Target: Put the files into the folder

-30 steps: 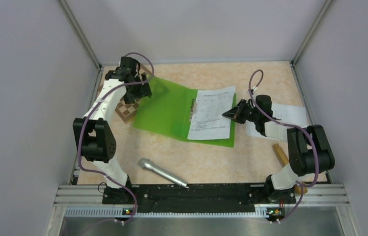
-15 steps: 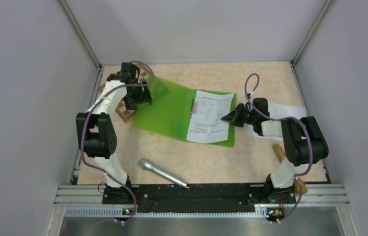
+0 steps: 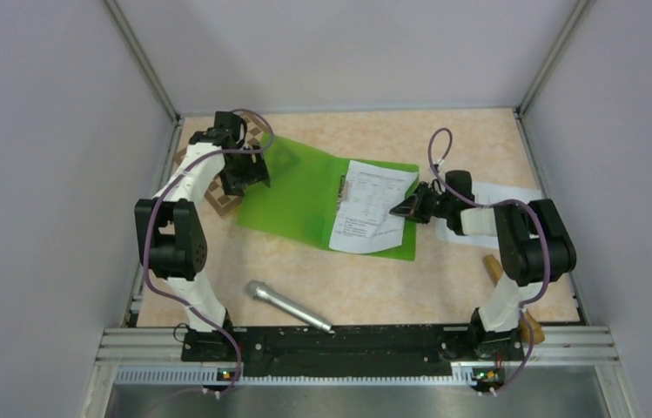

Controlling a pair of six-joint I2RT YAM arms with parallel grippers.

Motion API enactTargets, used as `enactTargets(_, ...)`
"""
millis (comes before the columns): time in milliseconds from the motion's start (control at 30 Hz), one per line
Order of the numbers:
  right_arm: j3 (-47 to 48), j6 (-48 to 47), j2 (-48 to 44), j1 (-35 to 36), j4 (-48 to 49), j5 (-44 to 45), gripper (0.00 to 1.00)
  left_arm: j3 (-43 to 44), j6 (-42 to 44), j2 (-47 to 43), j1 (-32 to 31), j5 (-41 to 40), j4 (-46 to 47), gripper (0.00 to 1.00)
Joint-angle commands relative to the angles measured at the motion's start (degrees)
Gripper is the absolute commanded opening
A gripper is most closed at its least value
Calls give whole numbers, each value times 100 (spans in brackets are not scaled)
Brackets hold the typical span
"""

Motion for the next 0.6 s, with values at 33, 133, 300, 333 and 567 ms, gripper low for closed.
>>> enactTargets(33,222,-212,32,-27,39,-100,5,-49,34,-25,-3,157,152,80)
enactTargets(133,235,-218,8,-29,-6,-90,22,-58,35,-23,-3,173,153,79)
enactTargets(300,323,-388,-180,-27,-394,107,52,-70,44,-43,-8,205,157,79)
enactTargets(333,360,-404,-211,-26,-489,121,57,-75,44,-37,-7,222,157,79)
enactTargets(567,983,-872,-395,-26,-1783,533,77,-67,35,-34,-12,234,156,79)
